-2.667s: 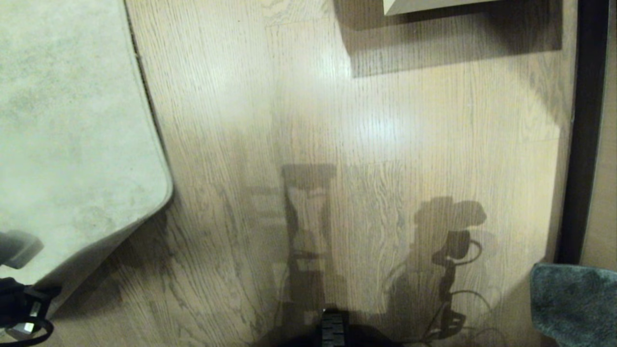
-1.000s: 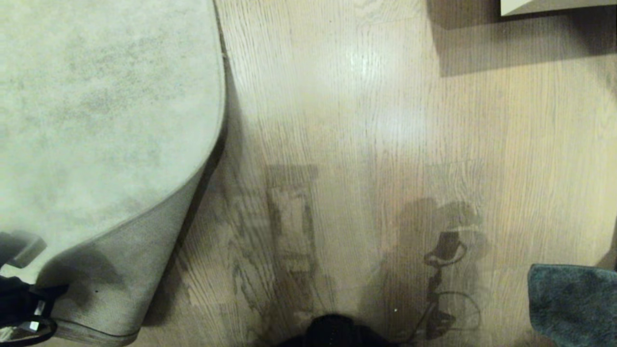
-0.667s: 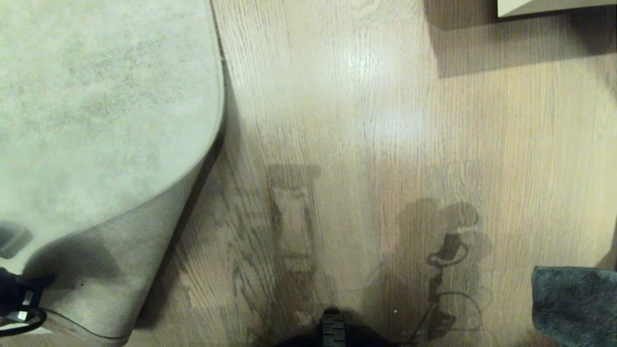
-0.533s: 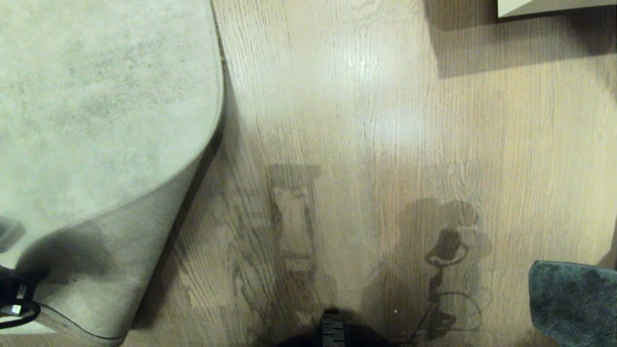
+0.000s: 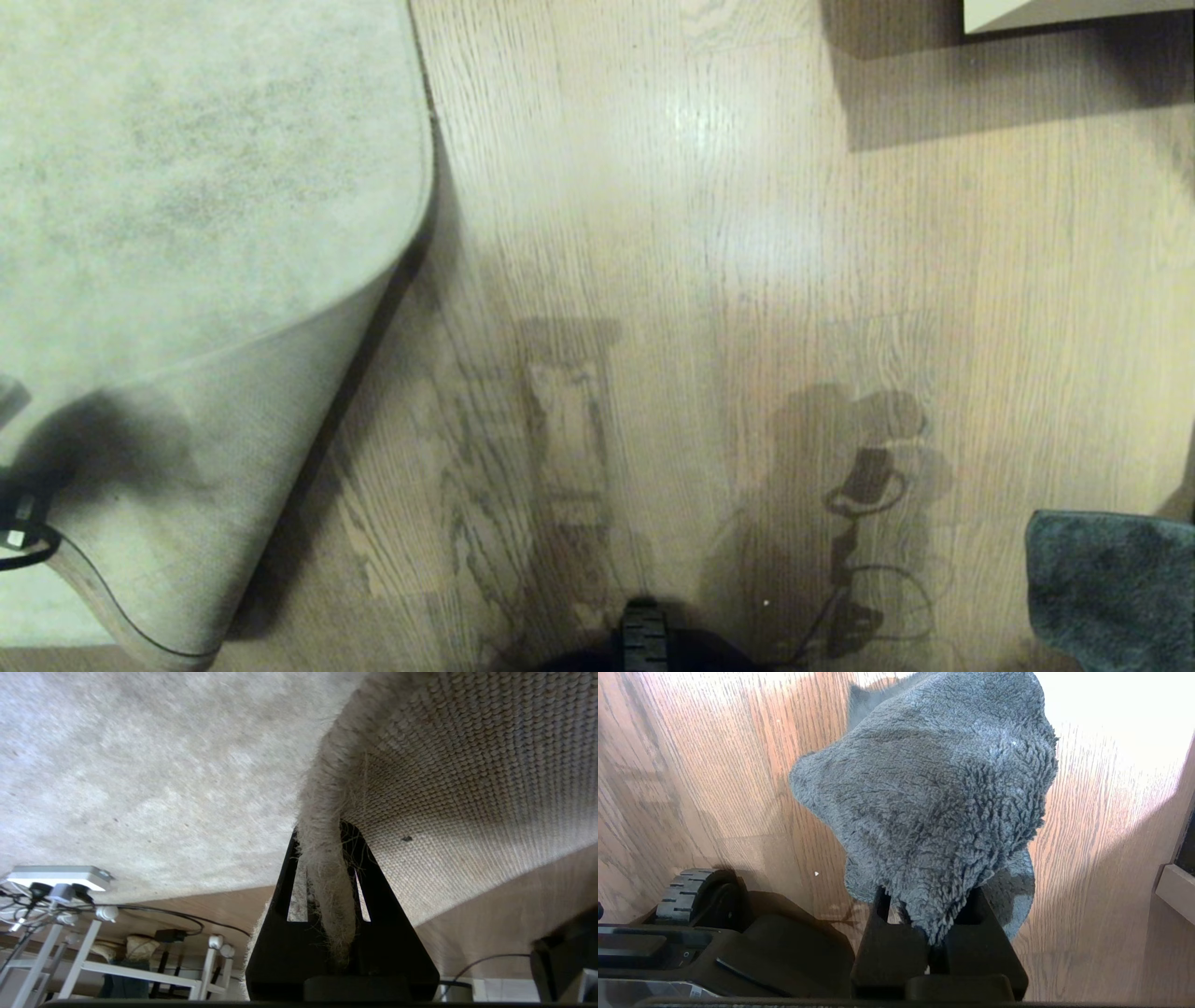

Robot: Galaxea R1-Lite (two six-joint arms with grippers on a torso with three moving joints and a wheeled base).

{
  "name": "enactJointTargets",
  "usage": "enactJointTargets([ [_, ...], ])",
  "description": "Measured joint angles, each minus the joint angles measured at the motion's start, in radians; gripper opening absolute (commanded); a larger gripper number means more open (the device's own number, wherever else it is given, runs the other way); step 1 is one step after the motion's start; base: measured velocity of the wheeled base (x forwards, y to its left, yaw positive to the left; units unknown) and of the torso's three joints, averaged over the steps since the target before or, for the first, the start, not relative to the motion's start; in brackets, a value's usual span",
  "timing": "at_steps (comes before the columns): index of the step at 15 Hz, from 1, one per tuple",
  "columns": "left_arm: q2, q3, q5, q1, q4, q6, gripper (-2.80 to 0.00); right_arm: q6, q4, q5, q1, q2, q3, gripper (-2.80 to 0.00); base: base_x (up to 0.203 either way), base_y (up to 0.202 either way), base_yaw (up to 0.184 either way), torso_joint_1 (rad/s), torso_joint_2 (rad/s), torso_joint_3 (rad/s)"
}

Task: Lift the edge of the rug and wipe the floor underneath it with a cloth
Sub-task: Lift up the carpet

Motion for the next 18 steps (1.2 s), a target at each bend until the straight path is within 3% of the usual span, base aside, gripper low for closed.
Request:
enactJointTargets([
  [11, 0.027, 0.008, 0.001, -0.006, 0.004, 0.0, -2.8, -0.012, 0.001, -0.001, 0.0, 0.0, 0.0, -2.8, 0.0, 0.0, 0.0, 0.0, 0.0, 0.0],
  [18, 0.038, 0.007, 0.005, -0.013, 0.002, 0.001, -2.8, -0.09, 0.002, 0.001, 0.001, 0.094, -0.006, -2.8, 0.0, 0.0, 0.0, 0.0, 0.0, 0.0],
])
